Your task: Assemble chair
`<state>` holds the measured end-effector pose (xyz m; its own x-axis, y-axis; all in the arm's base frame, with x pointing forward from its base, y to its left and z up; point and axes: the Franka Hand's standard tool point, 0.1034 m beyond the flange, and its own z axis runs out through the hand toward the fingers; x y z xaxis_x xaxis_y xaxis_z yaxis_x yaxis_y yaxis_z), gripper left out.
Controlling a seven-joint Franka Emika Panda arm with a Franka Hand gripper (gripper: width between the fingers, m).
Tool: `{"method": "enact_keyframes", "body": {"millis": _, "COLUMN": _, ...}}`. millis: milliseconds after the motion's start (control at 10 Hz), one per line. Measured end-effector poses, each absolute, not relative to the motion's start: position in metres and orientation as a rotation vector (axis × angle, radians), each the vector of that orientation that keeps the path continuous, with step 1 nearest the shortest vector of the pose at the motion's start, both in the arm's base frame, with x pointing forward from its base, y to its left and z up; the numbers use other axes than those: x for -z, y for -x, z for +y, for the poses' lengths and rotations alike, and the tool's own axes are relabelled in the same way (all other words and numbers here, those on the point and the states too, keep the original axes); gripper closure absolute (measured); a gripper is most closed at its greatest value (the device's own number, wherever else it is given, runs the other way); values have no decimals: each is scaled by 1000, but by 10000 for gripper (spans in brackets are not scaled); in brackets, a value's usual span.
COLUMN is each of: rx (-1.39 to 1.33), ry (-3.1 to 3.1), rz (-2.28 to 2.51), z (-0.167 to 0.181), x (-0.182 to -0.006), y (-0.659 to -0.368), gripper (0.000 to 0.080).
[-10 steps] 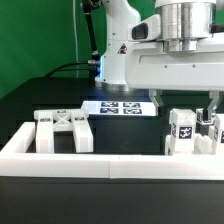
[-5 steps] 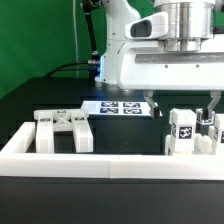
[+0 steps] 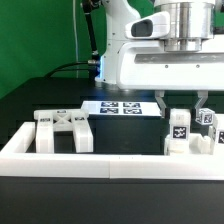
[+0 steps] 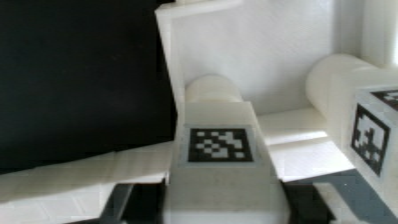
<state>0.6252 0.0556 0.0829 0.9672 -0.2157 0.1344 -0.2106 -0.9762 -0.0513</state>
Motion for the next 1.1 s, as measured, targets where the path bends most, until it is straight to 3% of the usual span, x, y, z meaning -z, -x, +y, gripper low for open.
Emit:
{"method": "enact_keyframes", "body": {"millis": 800, "rx": 170, "ry": 2587, "rz": 1562, "z": 58, "x": -82, "y": -626, "gripper": 509}}
{"method": "enact_keyframes", "body": {"millis": 1100, "rx": 156, "ry": 2443, "rz": 1763, "z": 59, "x": -83, "y": -626, "gripper": 509}}
